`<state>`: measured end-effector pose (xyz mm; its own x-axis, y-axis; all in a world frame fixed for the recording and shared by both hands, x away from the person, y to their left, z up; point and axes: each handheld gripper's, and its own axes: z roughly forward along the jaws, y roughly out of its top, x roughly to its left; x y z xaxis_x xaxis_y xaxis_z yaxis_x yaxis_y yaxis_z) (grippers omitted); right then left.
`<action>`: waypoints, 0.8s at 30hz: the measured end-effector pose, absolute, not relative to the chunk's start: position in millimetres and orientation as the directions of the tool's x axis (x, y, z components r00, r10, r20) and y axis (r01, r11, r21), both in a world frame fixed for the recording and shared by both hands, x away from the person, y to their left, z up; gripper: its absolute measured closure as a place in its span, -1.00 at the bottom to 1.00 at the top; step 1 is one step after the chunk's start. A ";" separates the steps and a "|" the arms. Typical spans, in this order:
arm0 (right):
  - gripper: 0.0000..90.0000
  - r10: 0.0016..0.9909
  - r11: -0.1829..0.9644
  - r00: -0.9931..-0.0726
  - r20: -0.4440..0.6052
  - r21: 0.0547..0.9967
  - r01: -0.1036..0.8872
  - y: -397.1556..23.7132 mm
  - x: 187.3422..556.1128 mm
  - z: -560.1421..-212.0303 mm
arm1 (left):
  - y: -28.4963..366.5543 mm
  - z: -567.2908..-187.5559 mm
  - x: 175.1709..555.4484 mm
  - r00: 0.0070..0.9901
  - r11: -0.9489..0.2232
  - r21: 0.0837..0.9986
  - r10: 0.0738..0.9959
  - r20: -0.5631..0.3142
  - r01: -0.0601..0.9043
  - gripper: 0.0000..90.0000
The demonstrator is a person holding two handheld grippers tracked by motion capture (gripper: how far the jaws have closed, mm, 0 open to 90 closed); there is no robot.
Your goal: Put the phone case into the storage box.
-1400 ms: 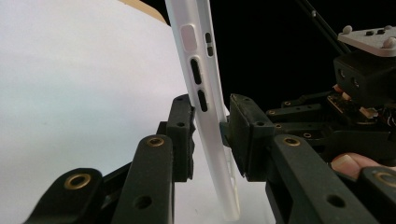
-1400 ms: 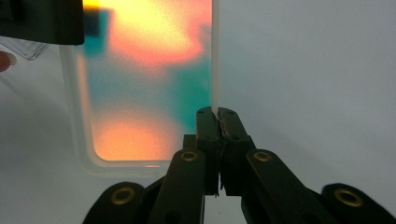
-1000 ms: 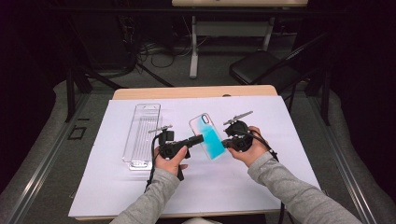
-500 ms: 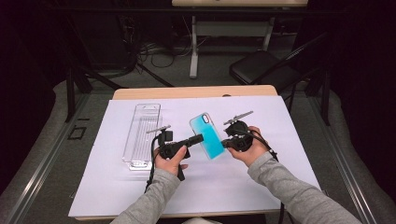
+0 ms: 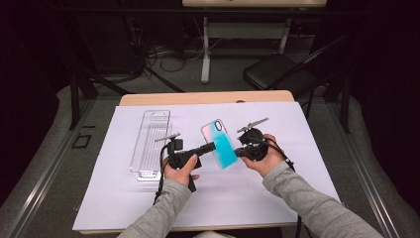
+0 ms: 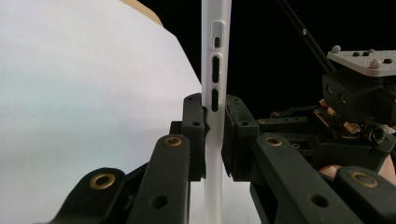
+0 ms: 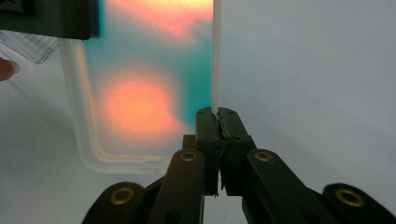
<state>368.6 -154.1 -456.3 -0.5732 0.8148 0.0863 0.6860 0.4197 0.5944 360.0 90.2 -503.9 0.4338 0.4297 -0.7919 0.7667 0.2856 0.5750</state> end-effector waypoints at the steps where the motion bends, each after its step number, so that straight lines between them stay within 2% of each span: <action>1: 0.96 0.814 0.420 -0.574 0.086 0.595 0.685 -154.2 368.8 -456.3 | 90.4 -503.9 360.0 0.433 0.285 0.574 0.429 -0.793 0.767 0.80; 24: 0.93 0.810 0.417 -0.578 0.098 0.598 0.685 -154.4 369.4 -455.7 | 93.6 -506.5 362.3 0.417 0.306 0.551 0.406 -0.813 0.777 0.80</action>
<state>369.4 -154.4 -455.7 -0.5780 0.8102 0.0976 0.6848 0.4165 0.5980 362.3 93.6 -506.5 0.4169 0.4058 -0.8133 0.7766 0.3059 0.5507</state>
